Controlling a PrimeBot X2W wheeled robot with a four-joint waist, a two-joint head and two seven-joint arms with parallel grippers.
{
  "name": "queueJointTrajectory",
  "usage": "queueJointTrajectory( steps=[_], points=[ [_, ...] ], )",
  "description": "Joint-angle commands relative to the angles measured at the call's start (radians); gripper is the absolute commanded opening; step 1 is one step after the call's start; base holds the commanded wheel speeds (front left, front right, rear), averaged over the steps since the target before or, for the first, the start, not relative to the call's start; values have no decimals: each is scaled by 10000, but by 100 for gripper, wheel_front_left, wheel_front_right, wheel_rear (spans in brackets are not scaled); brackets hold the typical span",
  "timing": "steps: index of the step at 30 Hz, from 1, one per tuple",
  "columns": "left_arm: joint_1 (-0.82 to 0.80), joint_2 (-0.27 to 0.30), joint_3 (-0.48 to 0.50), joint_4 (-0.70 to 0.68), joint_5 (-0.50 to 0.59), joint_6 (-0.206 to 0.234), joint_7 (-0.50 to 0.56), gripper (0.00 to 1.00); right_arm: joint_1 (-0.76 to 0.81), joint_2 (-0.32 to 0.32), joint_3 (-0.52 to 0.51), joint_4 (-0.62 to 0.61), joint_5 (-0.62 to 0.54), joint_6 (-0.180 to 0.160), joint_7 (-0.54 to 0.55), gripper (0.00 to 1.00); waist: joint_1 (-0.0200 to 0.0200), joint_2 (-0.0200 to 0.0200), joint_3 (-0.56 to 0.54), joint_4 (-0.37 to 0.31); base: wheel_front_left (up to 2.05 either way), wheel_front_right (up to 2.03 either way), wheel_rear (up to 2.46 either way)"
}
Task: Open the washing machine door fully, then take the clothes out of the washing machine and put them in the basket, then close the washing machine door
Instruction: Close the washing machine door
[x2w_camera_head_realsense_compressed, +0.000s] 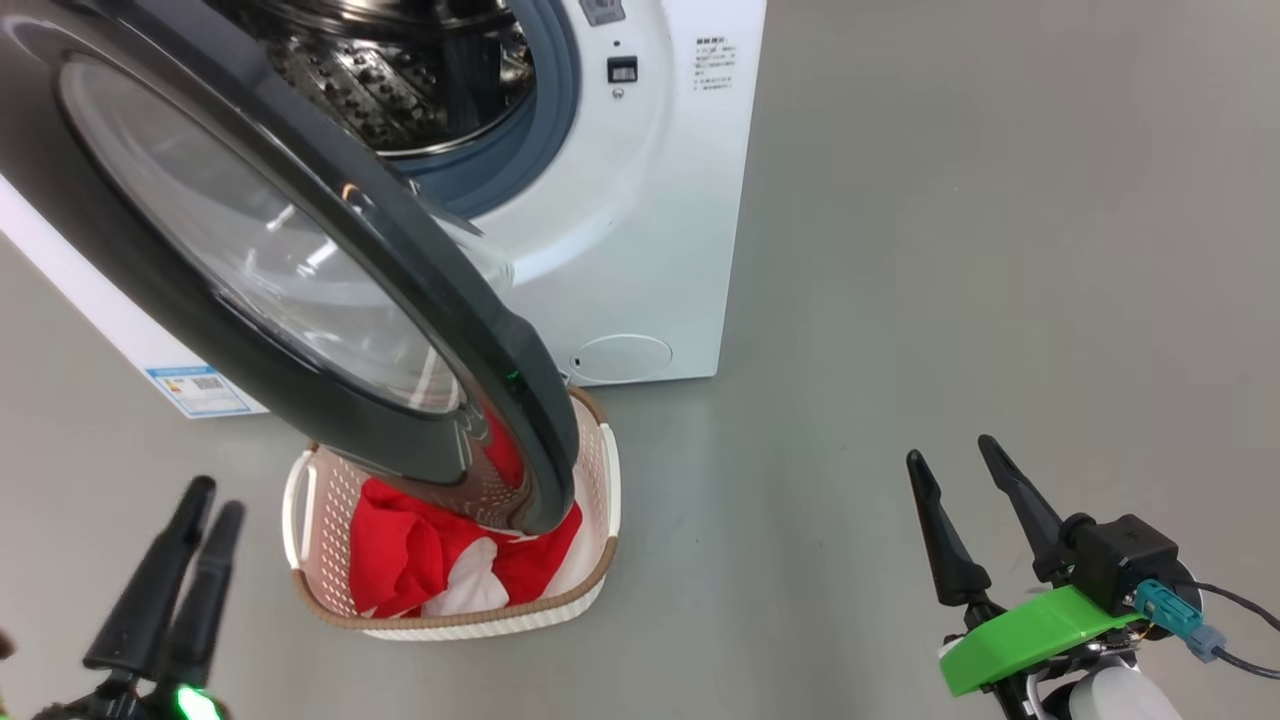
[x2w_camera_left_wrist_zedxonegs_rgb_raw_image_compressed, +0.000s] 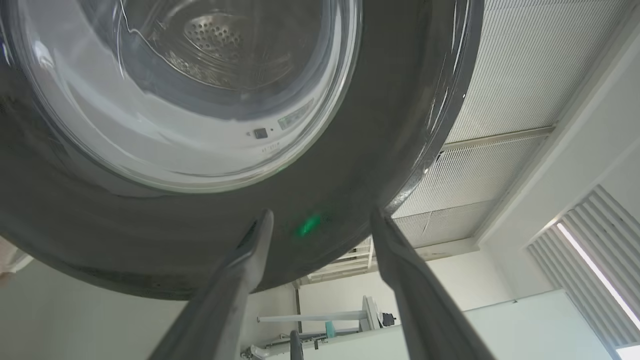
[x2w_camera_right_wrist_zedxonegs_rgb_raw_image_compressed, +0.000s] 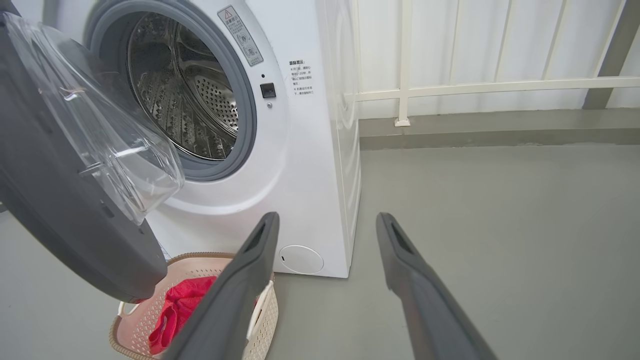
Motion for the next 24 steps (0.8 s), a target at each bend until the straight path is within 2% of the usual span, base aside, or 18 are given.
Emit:
queueJointTrajectory(
  steps=[1,5,6,10,13,18,21,24],
  points=[
    [9,90,353,-373,695,-137,-534,100,50,-62,175,-209,-119,63,-2,100,0,0,-144,7,0,0,0],
    [156,58,76,-619,2508,-138,-2201,100,139,-62,76,-293,-177,63,45,100,0,0,-305,14,0,0,0],
    [156,58,76,-619,2508,-138,-2201,100,139,-62,76,-293,-177,63,45,100,0,0,-305,14,0,0,0],
    [227,59,-361,-736,4803,-97,-3685,100,224,-62,-68,-386,-252,63,117,100,0,0,-471,61,0,0,0],
    [454,456,-872,-800,7443,375,-4505,100,313,-62,-148,-469,-322,63,194,100,0,0,-625,96,0,0,0],
    [774,734,-1687,-733,10587,1290,-5510,100,498,-62,-197,-620,-444,63,316,100,0,0,-876,96,0,0,0],
    [987,867,-2212,-590,11965,1700,-5833,100,655,-62,-233,-712,-480,63,384,100,0,0,-1015,113,0,0,0],
    [1203,970,-2659,-360,12898,1973,-5960,100,825,-62,-247,-815,-559,63,481,100,0,0,-1126,126,0,0,0]
  ],
)
